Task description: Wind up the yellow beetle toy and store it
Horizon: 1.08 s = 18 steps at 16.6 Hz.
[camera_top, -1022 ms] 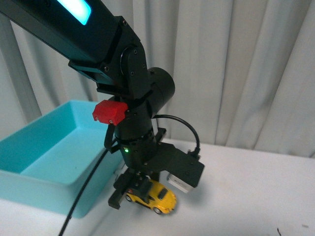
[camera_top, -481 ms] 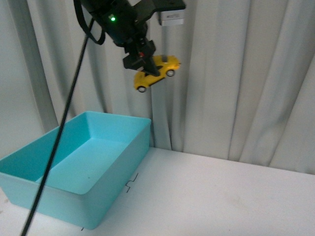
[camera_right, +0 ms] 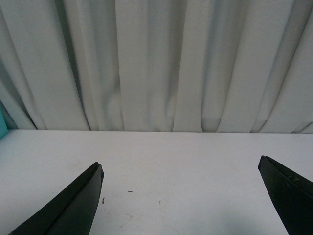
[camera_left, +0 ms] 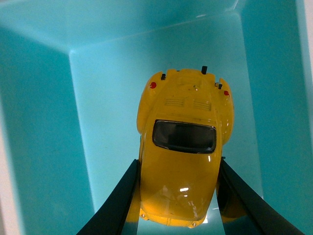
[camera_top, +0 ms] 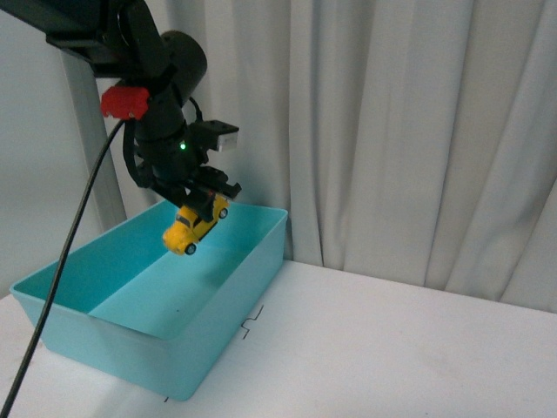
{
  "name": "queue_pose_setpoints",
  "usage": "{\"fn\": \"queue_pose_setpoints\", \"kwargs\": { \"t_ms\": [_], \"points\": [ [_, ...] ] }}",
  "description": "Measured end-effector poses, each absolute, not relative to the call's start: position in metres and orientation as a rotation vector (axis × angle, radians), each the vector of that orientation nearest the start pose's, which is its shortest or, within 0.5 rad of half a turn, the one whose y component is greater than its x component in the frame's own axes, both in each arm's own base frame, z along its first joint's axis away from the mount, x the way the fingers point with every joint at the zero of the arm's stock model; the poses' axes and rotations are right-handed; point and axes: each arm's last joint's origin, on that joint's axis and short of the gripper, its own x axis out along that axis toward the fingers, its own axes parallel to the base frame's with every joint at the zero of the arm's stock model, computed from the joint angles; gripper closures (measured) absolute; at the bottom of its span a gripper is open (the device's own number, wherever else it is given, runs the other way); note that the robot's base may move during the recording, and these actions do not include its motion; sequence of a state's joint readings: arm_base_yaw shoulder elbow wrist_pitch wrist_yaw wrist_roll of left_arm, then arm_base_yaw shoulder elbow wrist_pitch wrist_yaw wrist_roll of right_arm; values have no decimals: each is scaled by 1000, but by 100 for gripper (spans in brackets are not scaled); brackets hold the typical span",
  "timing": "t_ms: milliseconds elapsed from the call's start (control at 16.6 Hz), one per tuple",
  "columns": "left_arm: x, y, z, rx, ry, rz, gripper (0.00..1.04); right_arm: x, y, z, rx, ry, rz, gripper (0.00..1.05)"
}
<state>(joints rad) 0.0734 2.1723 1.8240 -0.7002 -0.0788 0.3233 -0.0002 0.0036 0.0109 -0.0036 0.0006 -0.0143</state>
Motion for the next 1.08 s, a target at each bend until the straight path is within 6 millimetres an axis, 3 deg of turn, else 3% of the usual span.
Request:
{"fn": "queue_pose_setpoints", "kwargs": {
  "t_ms": [180, 481, 661, 902, 962, 1022, 1082],
  "points": [
    [468, 45, 176, 237, 1117, 65, 67, 97, 0, 167, -14, -4, 0, 7],
    [474, 61, 138, 240, 1157, 165, 67, 97, 0, 167, -14, -4, -1, 7],
    [476, 58, 122, 242, 1178, 156, 67, 97, 0, 167, -14, -4, -1, 7],
    [479, 48, 118, 259, 1166, 141, 67, 97, 0, 167, -14, -4, -1, 7],
    [478, 48, 117, 261, 1171, 138, 58, 97, 0, 167, -14, -4, 0, 7],
    [476, 49, 114, 258, 1178, 135, 38, 97, 0, 167, -14, -4, 0, 7],
    [476, 52, 112, 252, 1175, 138, 25, 97, 0, 167, -15, -4, -1, 7]
  ]
}}
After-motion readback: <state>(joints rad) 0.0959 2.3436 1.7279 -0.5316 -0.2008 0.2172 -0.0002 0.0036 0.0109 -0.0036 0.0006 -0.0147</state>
